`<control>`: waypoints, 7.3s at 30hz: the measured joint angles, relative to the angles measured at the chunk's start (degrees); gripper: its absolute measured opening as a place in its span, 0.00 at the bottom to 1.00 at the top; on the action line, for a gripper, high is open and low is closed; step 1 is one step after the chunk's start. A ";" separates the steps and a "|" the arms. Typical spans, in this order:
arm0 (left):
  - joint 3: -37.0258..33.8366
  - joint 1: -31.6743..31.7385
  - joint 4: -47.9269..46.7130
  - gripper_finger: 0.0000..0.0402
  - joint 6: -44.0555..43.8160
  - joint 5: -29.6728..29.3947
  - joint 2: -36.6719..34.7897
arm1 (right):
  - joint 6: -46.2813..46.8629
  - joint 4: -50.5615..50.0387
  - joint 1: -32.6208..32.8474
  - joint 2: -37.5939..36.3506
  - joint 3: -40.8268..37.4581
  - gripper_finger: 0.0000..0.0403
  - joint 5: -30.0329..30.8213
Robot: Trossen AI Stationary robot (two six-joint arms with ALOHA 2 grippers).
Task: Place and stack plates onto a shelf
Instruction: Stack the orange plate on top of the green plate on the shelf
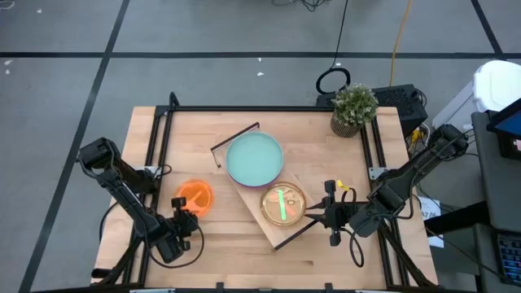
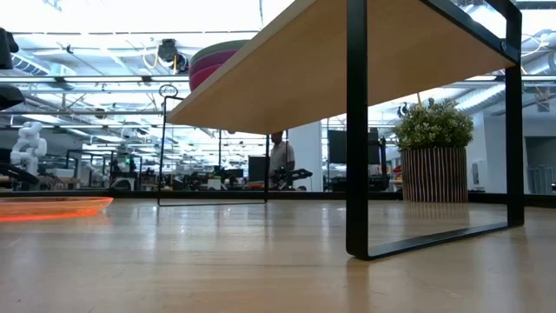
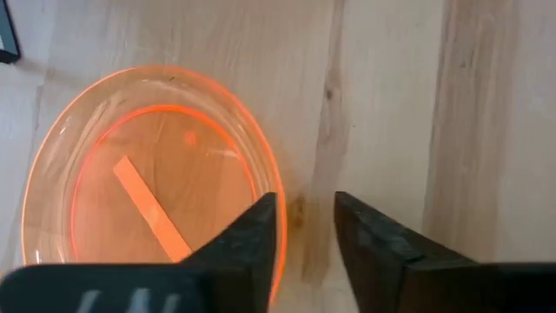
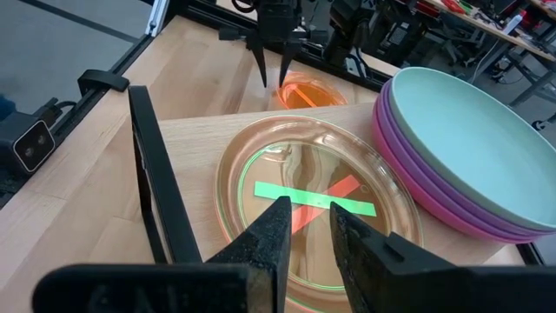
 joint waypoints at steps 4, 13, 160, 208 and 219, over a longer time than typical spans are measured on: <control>-1.66 0.00 -0.06 0.41 -1.41 0.61 0.00 | 0.00 -0.04 0.00 0.00 0.00 0.17 -0.01; -3.45 0.00 -0.23 0.37 -0.48 0.99 -0.02 | 0.00 -0.06 0.00 0.00 0.02 0.17 -0.02; 41.92 25.67 24.26 0.00 100.63 3.96 0.00 | 6.58 -9.84 0.11 -7.81 0.04 0.17 -1.53; 40.94 31.22 21.51 0.00 94.08 12.31 12.11 | 9.20 -14.43 0.11 -12.04 0.04 0.17 -1.33; 40.94 31.76 19.24 0.08 87.52 12.66 12.09 | 9.18 -14.45 0.11 -12.04 0.04 0.17 -1.33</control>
